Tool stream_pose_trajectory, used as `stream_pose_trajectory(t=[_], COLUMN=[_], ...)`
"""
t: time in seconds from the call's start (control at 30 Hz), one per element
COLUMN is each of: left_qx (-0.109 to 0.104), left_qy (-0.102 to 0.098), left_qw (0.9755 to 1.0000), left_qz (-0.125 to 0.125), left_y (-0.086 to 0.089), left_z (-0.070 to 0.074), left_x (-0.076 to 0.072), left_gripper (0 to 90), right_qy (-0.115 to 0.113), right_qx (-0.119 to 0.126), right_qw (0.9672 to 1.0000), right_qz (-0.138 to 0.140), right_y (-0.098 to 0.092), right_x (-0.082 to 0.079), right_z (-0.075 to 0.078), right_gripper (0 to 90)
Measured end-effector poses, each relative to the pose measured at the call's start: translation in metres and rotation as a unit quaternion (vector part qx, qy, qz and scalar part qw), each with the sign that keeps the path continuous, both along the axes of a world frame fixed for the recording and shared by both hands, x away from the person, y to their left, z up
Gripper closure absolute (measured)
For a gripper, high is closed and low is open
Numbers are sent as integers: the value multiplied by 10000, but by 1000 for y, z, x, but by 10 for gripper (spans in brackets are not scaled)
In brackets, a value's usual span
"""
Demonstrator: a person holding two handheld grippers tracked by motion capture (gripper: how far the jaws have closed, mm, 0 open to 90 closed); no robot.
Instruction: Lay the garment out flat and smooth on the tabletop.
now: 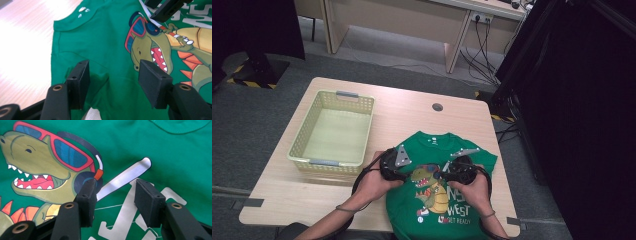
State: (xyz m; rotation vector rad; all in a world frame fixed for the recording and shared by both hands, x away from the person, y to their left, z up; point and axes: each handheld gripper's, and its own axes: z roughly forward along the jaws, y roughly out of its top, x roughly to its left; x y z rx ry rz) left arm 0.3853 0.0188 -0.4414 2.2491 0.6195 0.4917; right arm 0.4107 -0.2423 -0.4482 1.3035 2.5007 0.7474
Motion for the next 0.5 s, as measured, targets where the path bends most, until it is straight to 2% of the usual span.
stream_pose_trajectory(t=[0.1, 0.27, 0.33, 0.5], left_qx=[83, 251, 326, 463], left_qy=[7, 18, 37, 116], left_qw=[10000, 9997, 9994, 9988], left_qz=[-30, -44, -60, -108], left_y=[-3, -6, -7, -8], left_z=[-4, -10, -13, -20], left_x=[0, 1, 1, 0], left_gripper=[424, 429, 429, 429], right_qy=[38, -33, -105, -112], right_qx=[-37, -94, -167, -183], right_qw=[10000, 9999, 9998, 9996], right_qz=[11, 53, 88, 158], right_y=[0, 0, 2, 5], right_x=[-1, -7, -11, -25], right_z=[-3, -4, -4, -4], right_gripper=[517, 521, 525, 532])
